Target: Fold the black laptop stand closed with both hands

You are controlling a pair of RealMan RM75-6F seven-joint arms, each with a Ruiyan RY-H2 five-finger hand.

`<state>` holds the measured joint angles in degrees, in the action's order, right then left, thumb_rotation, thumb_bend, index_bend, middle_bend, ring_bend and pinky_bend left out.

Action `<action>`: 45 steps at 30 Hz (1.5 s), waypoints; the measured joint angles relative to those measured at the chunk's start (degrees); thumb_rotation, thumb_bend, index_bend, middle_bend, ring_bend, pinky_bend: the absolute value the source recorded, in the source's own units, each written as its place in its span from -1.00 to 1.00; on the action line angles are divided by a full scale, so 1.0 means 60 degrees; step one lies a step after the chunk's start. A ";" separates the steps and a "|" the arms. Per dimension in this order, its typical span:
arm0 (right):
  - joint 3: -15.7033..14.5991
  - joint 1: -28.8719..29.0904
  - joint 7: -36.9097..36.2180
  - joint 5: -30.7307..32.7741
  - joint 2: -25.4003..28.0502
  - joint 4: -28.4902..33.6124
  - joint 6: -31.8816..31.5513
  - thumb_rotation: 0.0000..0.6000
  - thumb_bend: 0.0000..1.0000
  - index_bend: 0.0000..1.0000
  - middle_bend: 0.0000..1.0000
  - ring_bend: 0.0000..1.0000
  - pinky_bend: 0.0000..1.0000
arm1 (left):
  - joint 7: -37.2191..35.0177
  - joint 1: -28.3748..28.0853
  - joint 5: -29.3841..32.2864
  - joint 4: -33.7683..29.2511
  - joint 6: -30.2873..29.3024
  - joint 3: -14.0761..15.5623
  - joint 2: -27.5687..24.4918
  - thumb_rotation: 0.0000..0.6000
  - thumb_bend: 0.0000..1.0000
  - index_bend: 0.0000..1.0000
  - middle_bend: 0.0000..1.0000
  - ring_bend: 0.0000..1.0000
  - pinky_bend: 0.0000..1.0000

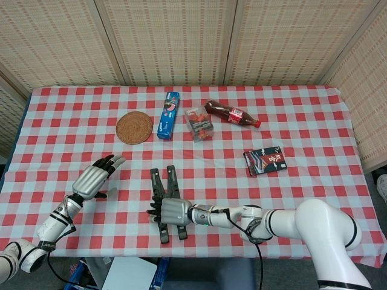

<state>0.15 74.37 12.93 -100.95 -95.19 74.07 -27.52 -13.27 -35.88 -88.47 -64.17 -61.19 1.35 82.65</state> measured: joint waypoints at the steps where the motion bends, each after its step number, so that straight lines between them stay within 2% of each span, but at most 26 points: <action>1: -0.0008 0.0041 -0.0022 0.0006 -0.0029 -0.0036 0.0014 1.00 -0.92 -1.00 -1.00 -1.00 -1.00 | -0.0018 0.0007 -0.0015 0.0014 -0.0012 0.0003 0.0005 1.00 -0.38 -1.00 -1.00 -1.00 -0.69; 7: -0.0067 0.0221 -0.0079 0.0140 -0.0099 -0.0140 0.0180 1.00 -0.69 -1.00 -0.98 -1.00 -1.00 | -0.0161 0.0032 -0.0089 0.0098 -0.0062 -0.0002 0.0018 1.00 -0.38 -1.00 -1.00 -1.00 -0.69; 10: -0.0104 0.0263 -0.0076 0.0206 -0.0108 -0.0156 0.0193 1.00 -0.63 -0.98 -0.87 -1.00 -1.00 | -0.0189 0.0058 -0.0122 0.0122 -0.0101 0.0003 0.0026 1.00 -0.38 -1.00 -1.00 -1.00 -0.69; 12: -0.0121 0.0256 -0.0093 0.0210 -0.0117 -0.0167 0.0096 1.00 -0.61 -0.87 -0.75 -1.00 -1.00 | -0.0198 0.0070 -0.0147 0.0143 -0.0120 0.0004 0.0030 1.00 -0.38 -1.00 -1.00 -1.00 -0.69; 17: -0.0194 0.0219 -0.0189 0.0145 -0.0166 -0.0277 -0.0280 1.00 -0.50 -0.40 -0.37 -0.99 -1.00 | -0.0209 0.0060 -0.0182 0.0157 -0.0106 -0.0002 0.0040 1.00 -0.38 -1.00 -1.00 -1.00 -0.69; 20: -0.0291 0.0156 -0.0325 0.0024 -0.0206 -0.0372 -0.0662 1.00 -0.46 -0.21 -0.23 -0.90 -1.00 | -0.0191 0.0068 -0.0207 0.0152 -0.0111 0.0007 0.0057 1.00 -0.38 -1.00 -1.00 -1.00 -0.69; 25: -0.0533 0.0012 -0.0724 -0.0207 -0.0255 -0.0592 -0.1310 1.00 -0.41 -0.12 -0.16 -0.81 -0.99 | -0.0130 0.0037 -0.0217 0.0139 -0.0046 -0.0004 0.0090 1.00 -0.38 -1.00 -1.00 -1.00 -0.69; 27: -0.0656 -0.0040 -0.0809 -0.0281 -0.0243 -0.0651 -0.1437 1.00 -0.41 -0.15 -0.25 -0.81 -0.99 | -0.0085 0.0021 -0.0219 0.0114 -0.0026 -0.0016 0.0099 1.00 -0.38 -1.00 -1.00 -1.00 -0.69; 28: -0.0686 -0.0057 -0.0807 -0.0288 -0.0220 -0.0655 -0.1447 1.00 -0.44 -0.28 -0.40 -0.85 -0.99 | -0.0069 0.0020 -0.0218 0.0095 -0.0026 -0.0021 0.0101 1.00 -0.38 -1.00 -1.00 -1.00 -0.69; 31: -0.0662 -0.0112 -0.0686 -0.0123 -0.0133 -0.0558 -0.1340 1.00 -0.64 -0.89 -0.85 -0.99 -0.99 | -0.0009 0.0017 -0.0198 0.0006 -0.0028 -0.0052 0.0085 1.00 -0.38 -1.00 -1.00 -1.00 -0.69; 32: -0.0634 -0.0144 -0.0594 -0.0036 -0.0100 -0.0502 -0.1305 1.00 -0.71 -0.98 -0.93 -1.00 -1.00 | 0.0022 0.0010 -0.0183 -0.0040 -0.0014 -0.0067 0.0065 1.00 -0.38 -1.00 -1.00 -1.00 -0.69; 34: -0.0544 -0.0277 -0.0309 0.0241 -0.0007 -0.0309 -0.1257 1.00 -0.81 -1.00 -1.00 -1.00 -1.00 | 0.0079 -0.0004 -0.0150 -0.0130 0.0021 -0.0092 0.0021 1.00 -0.38 -1.00 -1.00 -1.00 -0.69; 37: -0.0403 -0.0598 0.0228 0.0714 0.0188 0.0077 -0.1282 1.00 -0.86 -1.00 -1.00 -1.00 -1.00 | 0.0279 -0.0011 -0.0058 -0.0314 0.0093 -0.0136 -0.0078 1.00 -0.38 -1.00 -1.00 -1.00 -0.69; 41: -0.0265 -0.1215 0.0981 0.1242 0.0642 0.0735 -0.1697 1.00 -0.86 -1.00 -1.00 -1.00 -1.00 | 0.0827 0.0114 0.0212 -0.0653 -0.0032 -0.0283 -0.0204 1.00 -0.38 -1.00 -1.00 -1.00 -0.69; 45: -0.0180 -0.2011 0.1646 0.1706 0.1314 0.1463 -0.2623 1.00 -0.78 -1.00 -0.99 -1.00 -1.00 | 0.1318 0.0323 0.0624 -0.1229 -0.0152 -0.0436 -0.0487 1.00 -0.38 -1.00 -1.00 -1.00 -0.69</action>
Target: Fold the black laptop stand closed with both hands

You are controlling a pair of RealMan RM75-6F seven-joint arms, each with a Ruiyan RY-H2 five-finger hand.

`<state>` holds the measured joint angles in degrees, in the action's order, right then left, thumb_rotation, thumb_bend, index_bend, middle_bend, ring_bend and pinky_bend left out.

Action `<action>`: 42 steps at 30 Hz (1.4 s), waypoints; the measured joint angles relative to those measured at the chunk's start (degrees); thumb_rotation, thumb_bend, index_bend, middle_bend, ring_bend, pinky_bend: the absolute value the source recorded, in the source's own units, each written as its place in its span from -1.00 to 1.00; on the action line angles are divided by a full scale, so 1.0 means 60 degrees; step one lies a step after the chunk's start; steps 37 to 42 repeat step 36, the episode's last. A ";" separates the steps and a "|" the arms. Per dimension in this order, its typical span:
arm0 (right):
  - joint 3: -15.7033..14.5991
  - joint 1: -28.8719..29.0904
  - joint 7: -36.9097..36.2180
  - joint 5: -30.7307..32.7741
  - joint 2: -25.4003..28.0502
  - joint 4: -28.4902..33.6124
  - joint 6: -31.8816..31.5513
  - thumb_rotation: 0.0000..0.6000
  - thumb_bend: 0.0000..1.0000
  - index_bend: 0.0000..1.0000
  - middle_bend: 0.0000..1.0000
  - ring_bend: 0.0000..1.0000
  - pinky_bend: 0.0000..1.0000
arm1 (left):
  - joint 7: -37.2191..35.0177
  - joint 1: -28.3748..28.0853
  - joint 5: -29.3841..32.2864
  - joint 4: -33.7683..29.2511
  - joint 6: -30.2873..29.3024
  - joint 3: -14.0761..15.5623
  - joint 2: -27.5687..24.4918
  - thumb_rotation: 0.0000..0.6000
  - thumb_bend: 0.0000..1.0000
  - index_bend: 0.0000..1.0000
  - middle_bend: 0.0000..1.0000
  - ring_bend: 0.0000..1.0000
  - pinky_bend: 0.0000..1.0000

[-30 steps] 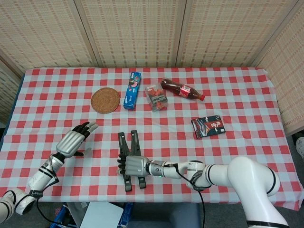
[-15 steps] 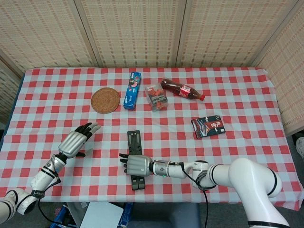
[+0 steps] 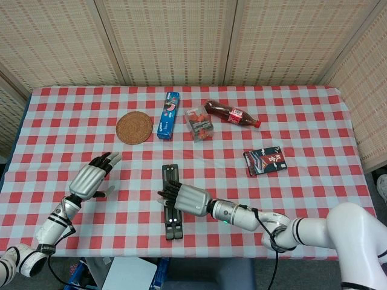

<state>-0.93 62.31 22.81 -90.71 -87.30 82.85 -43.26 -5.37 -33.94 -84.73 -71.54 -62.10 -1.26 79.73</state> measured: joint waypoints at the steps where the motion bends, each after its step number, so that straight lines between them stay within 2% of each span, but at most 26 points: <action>1: 0.0010 -0.0192 0.0117 0.0093 0.0161 0.0167 -0.0239 1.00 -0.74 -1.00 -0.97 -1.00 -1.00 | 0.0125 0.0055 0.0095 -0.0131 -0.0028 -0.0029 -0.0087 1.00 -0.38 -1.00 -1.00 -1.00 -0.69; 8: -0.0006 -0.1802 0.0792 0.0577 0.1395 0.1230 -0.2381 1.00 -0.60 -1.00 -0.76 -1.00 -1.00 | 0.1269 0.0686 0.1041 -0.1249 -0.0424 -0.0264 -0.0924 1.00 -0.38 -1.00 -1.00 -1.00 -0.69; 15: -0.0229 -0.3813 0.0873 0.0763 0.2715 0.1869 -0.4741 1.00 -0.59 -0.90 -0.68 -1.00 -0.93 | 0.1841 0.1484 0.1385 -0.1746 -0.1313 -0.0242 -0.1380 1.00 -0.38 -1.00 -1.00 -1.00 -0.69; 18: -0.0400 -0.4598 0.0759 0.0873 0.3208 0.2066 -0.5387 1.00 -0.59 -0.89 -0.68 -0.99 -0.89 | 0.2015 0.1967 0.1473 -0.2006 -0.1837 -0.0171 -0.1581 1.00 -0.38 -1.00 -1.00 -1.00 -0.69; 24: -0.0690 -0.5882 0.0495 0.1030 0.3756 0.2275 -0.6362 1.00 -0.59 -0.85 -0.68 -0.99 -0.89 | 0.2321 0.2815 0.1538 -0.2710 -0.2666 0.0039 -0.2067 1.00 -0.38 -1.00 -1.00 -1.00 -0.69; 33: -0.0801 -0.7603 -0.0289 0.1053 0.3909 0.2136 -0.7919 1.00 -0.59 -0.85 -0.67 -1.00 -0.89 | 0.2469 0.3598 0.1146 -0.3461 -0.3644 0.0183 -0.2434 1.00 -0.38 -1.00 -1.00 -1.00 -0.69; 36: -0.0815 -0.8011 -0.0448 0.1013 0.3923 0.2055 -0.8157 1.00 -0.59 -0.85 -0.67 -1.00 -0.89 | 0.2471 0.3777 0.0913 -0.3610 -0.3930 0.0196 -0.2447 1.00 -0.38 -1.00 -1.00 -1.00 -0.69; 42: -0.0815 -0.8011 -0.0448 0.1013 0.3923 0.2055 -0.8157 1.00 -0.59 -0.85 -0.67 -1.00 -0.89 | 0.2471 0.3777 0.0913 -0.3610 -0.3930 0.0196 -0.2447 1.00 -0.38 -1.00 -1.00 -1.00 -0.69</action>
